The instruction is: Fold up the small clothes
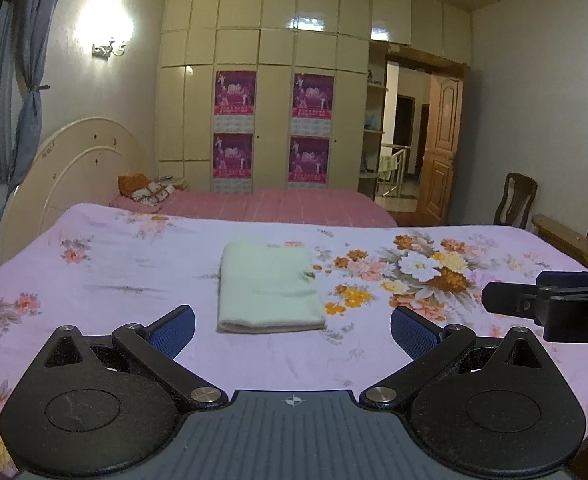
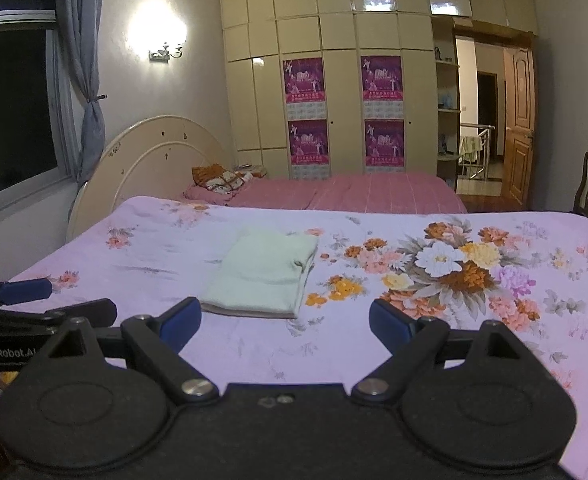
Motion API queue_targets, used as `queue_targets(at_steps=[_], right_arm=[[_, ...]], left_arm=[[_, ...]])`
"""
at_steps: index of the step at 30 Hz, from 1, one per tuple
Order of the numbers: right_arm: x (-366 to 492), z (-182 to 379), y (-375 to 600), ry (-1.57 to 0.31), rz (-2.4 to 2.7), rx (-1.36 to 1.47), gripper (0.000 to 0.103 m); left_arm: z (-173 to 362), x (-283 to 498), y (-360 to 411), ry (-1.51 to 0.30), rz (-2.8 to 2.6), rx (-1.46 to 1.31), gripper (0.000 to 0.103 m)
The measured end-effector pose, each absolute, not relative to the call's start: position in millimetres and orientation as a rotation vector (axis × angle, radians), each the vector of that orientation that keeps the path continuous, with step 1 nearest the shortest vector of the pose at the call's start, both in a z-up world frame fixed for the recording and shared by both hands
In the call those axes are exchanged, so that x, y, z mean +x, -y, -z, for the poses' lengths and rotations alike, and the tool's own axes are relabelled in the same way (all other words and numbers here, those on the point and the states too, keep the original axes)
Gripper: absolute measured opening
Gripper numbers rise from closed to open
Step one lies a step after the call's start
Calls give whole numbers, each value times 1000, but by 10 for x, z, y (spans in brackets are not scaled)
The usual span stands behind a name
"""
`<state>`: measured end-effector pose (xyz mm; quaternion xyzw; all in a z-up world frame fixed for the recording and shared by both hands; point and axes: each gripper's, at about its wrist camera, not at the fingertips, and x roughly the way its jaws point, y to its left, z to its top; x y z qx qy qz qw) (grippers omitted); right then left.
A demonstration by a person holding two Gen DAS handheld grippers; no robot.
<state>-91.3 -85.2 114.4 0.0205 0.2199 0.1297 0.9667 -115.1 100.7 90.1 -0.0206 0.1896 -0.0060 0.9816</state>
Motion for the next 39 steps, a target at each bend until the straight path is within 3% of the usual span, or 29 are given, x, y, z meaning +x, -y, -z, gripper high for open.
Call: queue_targets(at_steps=[39], right_arm=[[-725, -1134, 804, -452, -241, 57, 92]], left_arm=[[-928, -918, -959, -358, 12, -35, 103]])
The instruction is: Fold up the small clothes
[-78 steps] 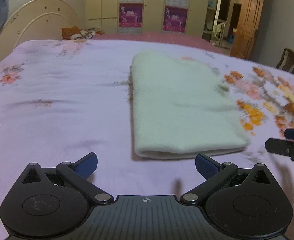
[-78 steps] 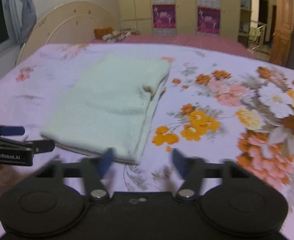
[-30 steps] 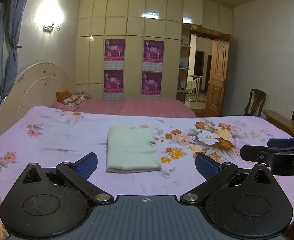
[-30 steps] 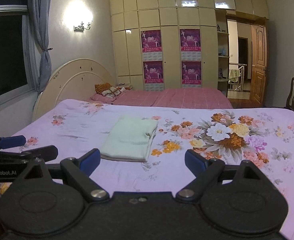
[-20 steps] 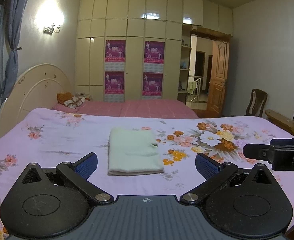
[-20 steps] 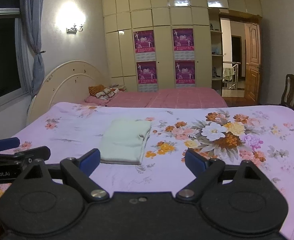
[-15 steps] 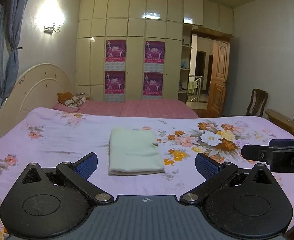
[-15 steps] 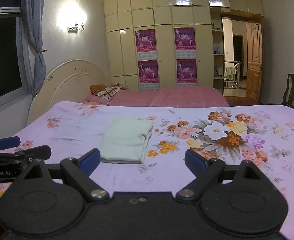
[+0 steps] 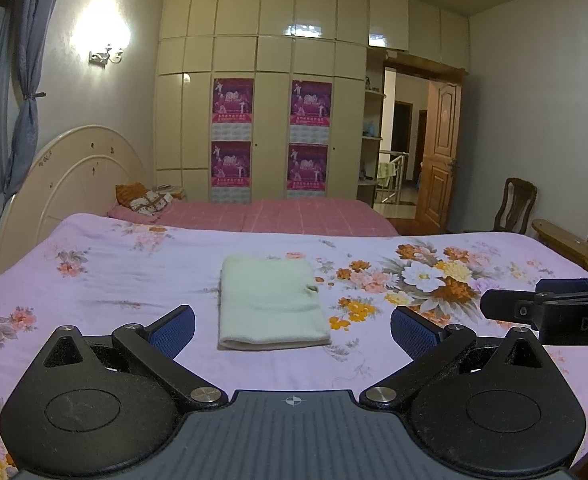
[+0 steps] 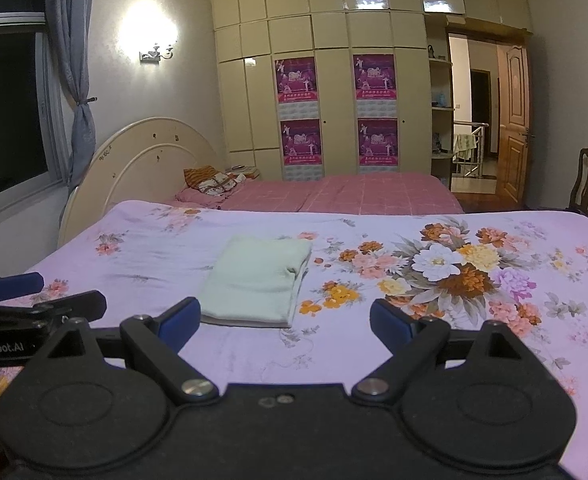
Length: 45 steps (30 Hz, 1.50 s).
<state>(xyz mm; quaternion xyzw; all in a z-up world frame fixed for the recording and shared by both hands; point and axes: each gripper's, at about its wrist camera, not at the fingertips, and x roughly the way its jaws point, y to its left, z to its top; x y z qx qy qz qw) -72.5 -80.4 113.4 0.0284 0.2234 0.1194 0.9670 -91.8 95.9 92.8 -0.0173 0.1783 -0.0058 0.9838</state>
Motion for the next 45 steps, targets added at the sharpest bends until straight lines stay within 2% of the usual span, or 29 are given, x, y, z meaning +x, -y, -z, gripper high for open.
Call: queue_targets(at_steps=[45], right_arm=[[-717, -1091, 724, -455, -257, 53, 92]], left_arm=[[-880, -968, -961, -367, 19, -35, 103]])
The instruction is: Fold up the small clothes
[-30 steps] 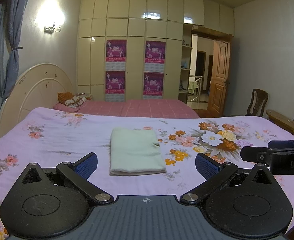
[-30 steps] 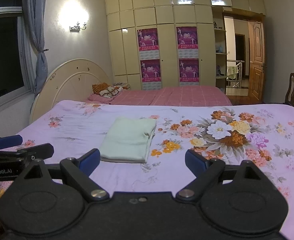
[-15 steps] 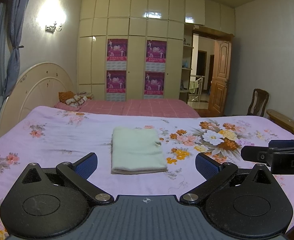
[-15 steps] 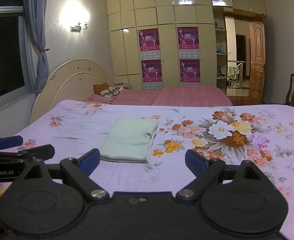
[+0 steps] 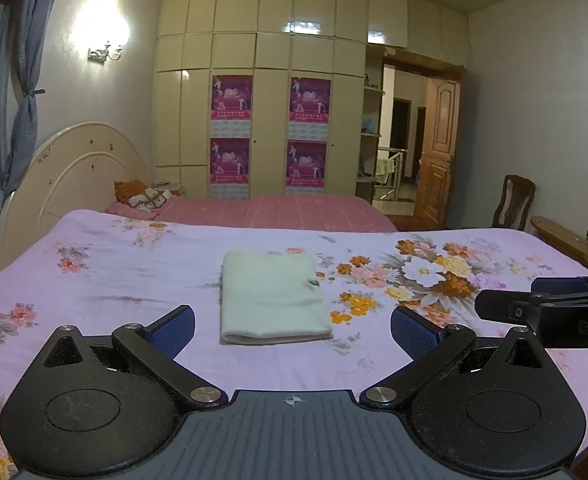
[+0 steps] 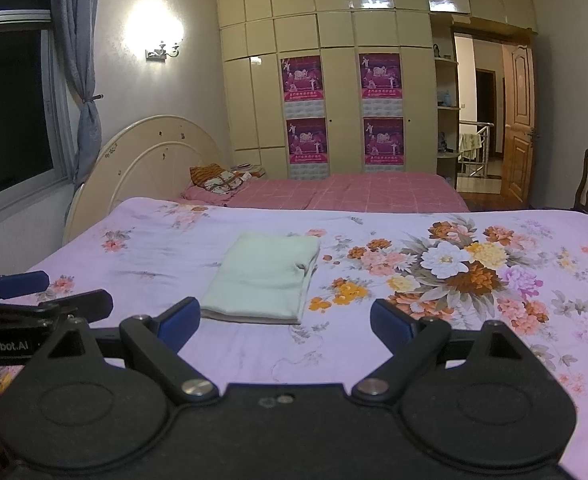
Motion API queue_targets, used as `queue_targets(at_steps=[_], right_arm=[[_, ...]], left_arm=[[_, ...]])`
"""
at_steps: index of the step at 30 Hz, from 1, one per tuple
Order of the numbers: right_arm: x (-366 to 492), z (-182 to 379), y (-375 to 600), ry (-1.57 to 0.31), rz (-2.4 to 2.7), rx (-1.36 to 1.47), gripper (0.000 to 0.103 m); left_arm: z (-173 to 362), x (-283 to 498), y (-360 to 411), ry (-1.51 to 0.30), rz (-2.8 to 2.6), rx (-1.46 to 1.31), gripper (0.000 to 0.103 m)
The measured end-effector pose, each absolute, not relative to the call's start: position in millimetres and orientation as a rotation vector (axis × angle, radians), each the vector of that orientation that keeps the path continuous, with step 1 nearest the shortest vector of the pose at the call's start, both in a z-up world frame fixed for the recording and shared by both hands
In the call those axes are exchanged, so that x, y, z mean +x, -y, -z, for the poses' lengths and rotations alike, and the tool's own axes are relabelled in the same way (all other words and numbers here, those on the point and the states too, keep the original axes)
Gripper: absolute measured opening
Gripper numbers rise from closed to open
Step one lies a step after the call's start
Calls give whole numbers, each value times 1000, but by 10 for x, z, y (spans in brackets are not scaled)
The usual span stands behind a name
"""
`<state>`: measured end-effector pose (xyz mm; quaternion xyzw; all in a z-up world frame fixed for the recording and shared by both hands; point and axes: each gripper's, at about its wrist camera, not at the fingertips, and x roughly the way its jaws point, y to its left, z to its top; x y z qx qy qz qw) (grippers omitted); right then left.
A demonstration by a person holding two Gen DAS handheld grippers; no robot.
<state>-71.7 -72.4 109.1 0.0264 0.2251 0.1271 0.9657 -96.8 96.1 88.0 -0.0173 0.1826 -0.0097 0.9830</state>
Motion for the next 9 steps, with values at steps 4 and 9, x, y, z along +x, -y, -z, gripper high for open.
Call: queue_targets(at_steps=[4, 9], right_arm=[[-716, -1089, 721, -455, -259, 54, 92], [-717, -1089, 725, -455, -259, 54, 92]], left_arm=[[-886, -1010, -915, -343, 17, -13, 103], [-923, -1029, -881, -333, 15, -30, 103]])
